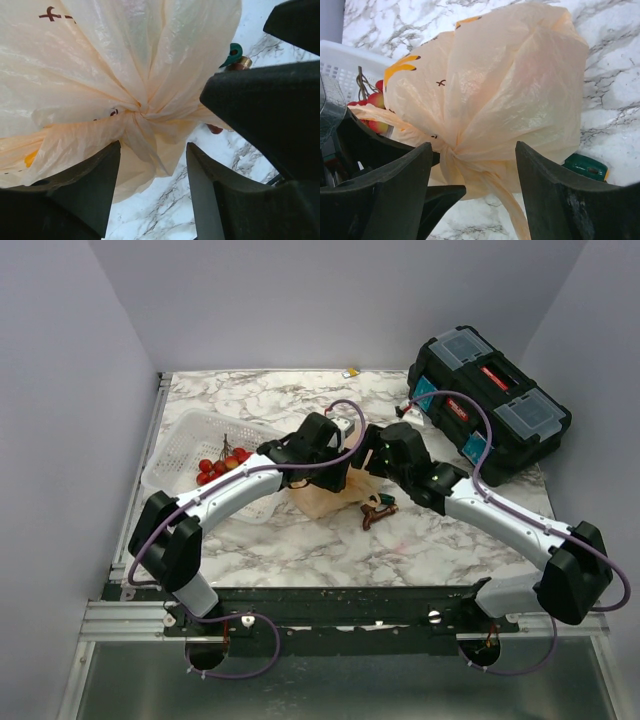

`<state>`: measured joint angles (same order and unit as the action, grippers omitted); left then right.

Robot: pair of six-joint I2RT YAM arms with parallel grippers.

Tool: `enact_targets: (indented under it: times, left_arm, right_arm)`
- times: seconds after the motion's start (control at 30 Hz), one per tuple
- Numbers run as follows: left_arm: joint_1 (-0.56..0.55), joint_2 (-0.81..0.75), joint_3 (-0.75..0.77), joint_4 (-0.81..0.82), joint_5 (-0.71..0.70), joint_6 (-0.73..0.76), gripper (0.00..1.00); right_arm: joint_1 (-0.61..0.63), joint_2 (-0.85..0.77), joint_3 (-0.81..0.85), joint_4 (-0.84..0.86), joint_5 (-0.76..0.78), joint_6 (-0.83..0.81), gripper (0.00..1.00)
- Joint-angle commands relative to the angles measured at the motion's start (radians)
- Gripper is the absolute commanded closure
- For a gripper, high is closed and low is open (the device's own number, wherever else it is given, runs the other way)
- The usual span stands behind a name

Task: Take the fake fruits out of the plastic bag
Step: Untie the plastic bag at the center of the board.

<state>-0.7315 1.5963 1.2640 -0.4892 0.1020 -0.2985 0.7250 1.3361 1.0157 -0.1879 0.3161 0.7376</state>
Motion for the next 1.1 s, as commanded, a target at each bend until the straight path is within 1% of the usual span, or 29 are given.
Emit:
enact_targets:
  times: [0.0, 0.07, 0.3, 0.33, 0.37, 0.4, 0.53, 0.67, 0.87, 0.93, 1.07]
  left_arm:
    - [0.012, 0.039, 0.023, 0.015, 0.026, 0.009, 0.5]
    - [0.026, 0.046, 0.025, 0.022, 0.048, 0.009, 0.59]
    - [0.039, 0.043, 0.012, 0.04, 0.129, 0.006, 0.82]
    - [0.039, 0.038, 0.009, 0.042, 0.13, 0.005, 0.87]
    - [0.039, 0.032, 0.003, 0.047, 0.132, 0.004, 0.97]
    - [0.04, 0.025, 0.0, 0.048, 0.125, 0.002, 1.0]
    - [0.04, 0.002, -0.013, 0.058, 0.122, -0.002, 1.0]
    - [0.039, -0.01, -0.015, 0.059, 0.116, -0.008, 1.0]
    - [0.039, -0.029, -0.026, 0.086, 0.155, -0.022, 1.0]
    - [0.038, -0.029, -0.027, 0.088, 0.169, -0.025, 1.0]
    - [0.04, -0.039, -0.033, 0.094, 0.173, -0.041, 1.0]
  right_arm:
    - [0.006, 0.029, 0.041, -0.034, -0.009, 0.068, 0.29]
    - [0.007, 0.031, 0.032, -0.025, -0.01, 0.074, 0.3]
    - [0.005, 0.035, 0.014, -0.019, -0.018, 0.087, 0.31]
    - [0.003, 0.03, 0.009, -0.021, -0.009, 0.091, 0.31]
    - [0.003, 0.024, 0.0, -0.022, -0.001, 0.1, 0.31]
    - [-0.001, 0.018, -0.009, -0.021, 0.007, 0.111, 0.32]
    - [-0.006, 0.006, -0.026, 0.0, -0.01, 0.115, 0.36]
    - [-0.006, 0.042, -0.013, 0.007, -0.065, 0.112, 0.42]
    - [-0.006, 0.116, 0.004, 0.048, -0.165, 0.091, 0.39]
    - [-0.007, 0.13, 0.003, 0.053, -0.161, 0.096, 0.39]
    - [-0.006, 0.123, -0.024, 0.078, -0.073, 0.126, 0.42]
